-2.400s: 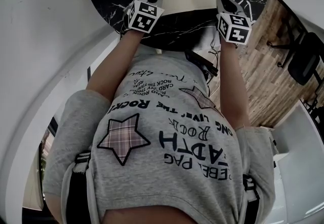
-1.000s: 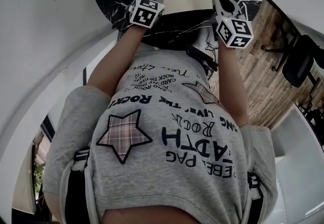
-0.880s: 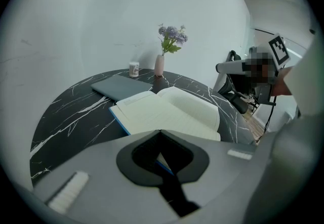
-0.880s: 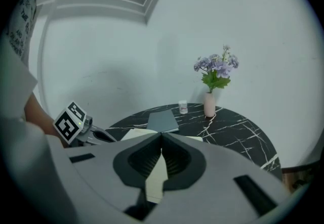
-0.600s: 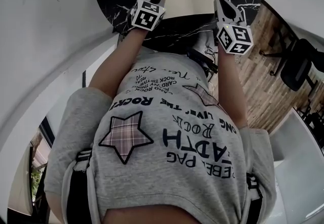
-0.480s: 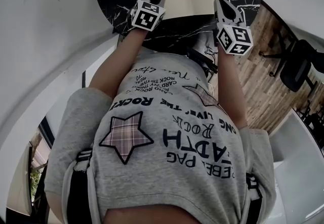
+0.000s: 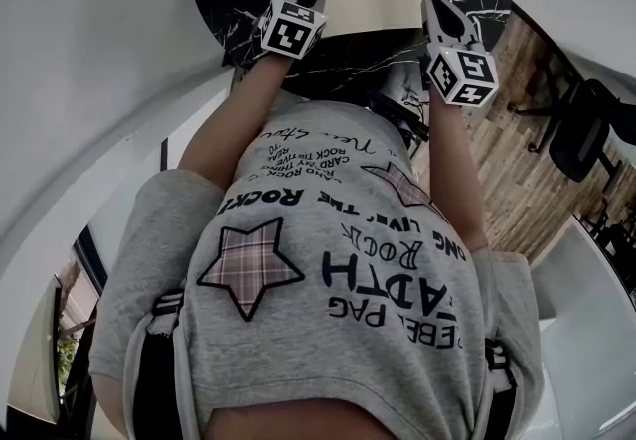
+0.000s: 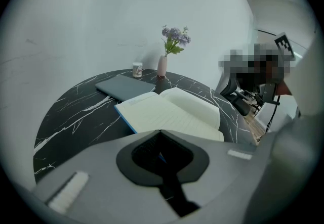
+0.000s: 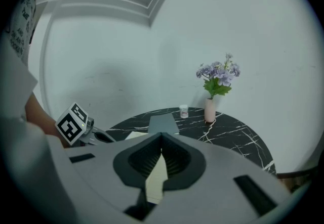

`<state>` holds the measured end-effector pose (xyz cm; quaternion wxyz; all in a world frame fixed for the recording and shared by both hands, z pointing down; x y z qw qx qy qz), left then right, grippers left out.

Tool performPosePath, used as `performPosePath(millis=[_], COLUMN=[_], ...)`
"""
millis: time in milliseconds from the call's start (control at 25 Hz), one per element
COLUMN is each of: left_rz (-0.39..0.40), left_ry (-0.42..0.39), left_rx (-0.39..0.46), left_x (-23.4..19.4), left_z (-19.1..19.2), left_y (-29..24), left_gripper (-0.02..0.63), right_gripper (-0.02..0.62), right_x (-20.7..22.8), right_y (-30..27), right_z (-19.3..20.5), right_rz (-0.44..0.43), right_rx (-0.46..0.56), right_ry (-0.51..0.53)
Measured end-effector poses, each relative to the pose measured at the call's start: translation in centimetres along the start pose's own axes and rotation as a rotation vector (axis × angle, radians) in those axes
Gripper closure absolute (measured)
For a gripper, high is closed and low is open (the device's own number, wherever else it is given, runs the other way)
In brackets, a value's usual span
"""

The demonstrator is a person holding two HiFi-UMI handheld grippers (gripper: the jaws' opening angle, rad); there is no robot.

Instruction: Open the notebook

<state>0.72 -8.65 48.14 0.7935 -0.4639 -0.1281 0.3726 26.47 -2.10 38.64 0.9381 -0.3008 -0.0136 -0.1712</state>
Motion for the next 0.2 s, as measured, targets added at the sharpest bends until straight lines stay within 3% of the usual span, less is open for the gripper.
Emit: performPosePath(millis=[200], left_rz=[0.004], left_ry=[0.007], left_rx=[0.005], left_x=[-0.14], left_z=[0.15], left_y=[0.04], left_gripper=[0.597], right_gripper=[0.583], right_x=[-0.42], right_y=[0.08], right_z=[-0.05], right_rz=[0.000], right_rx=[-0.001], right_ry=[0.002])
Point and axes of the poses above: the fingertips, and each gripper's own axes: y backward along the fingers, x to its right, z out of its underside, the point moved 10 cm from there along y, backward along the fingers, and after that the axes turned 10 degrees about -x, right-handed, at the moved point
